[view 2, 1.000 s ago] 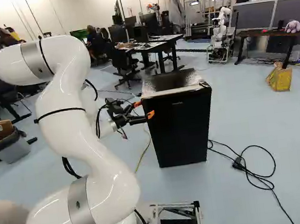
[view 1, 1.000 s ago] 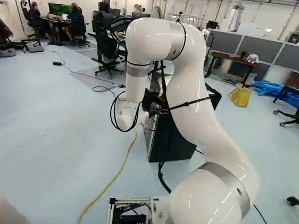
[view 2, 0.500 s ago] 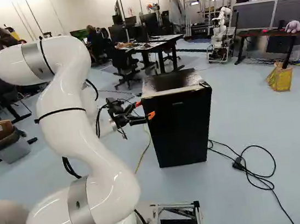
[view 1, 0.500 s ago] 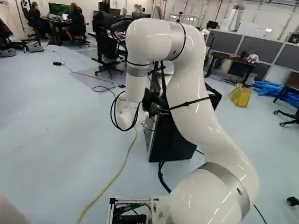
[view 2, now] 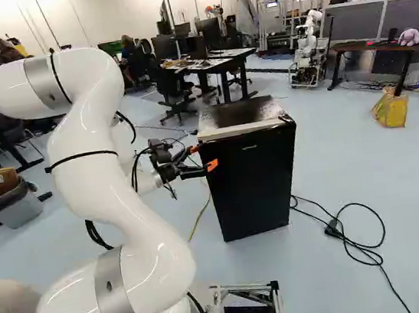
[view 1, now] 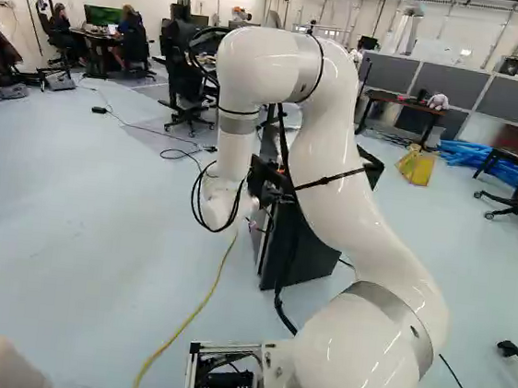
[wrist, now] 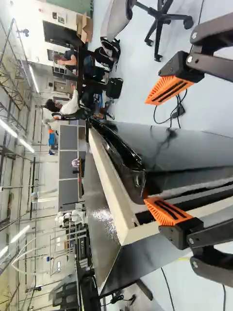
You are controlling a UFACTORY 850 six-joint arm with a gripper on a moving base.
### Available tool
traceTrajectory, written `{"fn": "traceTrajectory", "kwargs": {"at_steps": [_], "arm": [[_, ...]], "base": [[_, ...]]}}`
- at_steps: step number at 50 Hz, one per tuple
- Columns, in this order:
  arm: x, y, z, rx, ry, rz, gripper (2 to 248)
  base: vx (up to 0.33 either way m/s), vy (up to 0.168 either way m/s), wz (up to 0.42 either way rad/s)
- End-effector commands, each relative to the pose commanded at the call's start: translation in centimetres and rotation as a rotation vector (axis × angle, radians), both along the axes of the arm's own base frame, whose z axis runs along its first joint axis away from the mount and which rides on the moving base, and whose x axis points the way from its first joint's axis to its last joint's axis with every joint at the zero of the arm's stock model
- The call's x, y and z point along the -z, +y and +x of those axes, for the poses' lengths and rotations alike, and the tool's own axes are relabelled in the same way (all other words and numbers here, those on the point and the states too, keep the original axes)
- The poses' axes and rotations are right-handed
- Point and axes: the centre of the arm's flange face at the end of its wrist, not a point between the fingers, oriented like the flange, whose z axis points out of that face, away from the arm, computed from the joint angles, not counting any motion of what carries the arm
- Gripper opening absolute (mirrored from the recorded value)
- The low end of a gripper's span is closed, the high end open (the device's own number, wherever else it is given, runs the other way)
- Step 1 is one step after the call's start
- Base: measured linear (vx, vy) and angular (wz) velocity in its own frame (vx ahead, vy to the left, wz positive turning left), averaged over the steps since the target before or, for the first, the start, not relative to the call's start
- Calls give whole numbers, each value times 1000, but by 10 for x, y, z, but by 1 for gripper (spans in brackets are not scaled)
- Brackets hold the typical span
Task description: Grab a drink from the fridge
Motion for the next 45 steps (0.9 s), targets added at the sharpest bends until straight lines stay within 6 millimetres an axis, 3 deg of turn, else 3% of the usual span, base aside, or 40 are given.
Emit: {"fn": "traceTrajectory", "kwargs": {"at_steps": [29,45], "arm": [[0,-6,-60,2,78,-50,247],[-1,-11,-71,25,92,-61,247]], "base": [[0,0,0],[0,0,0]]}}
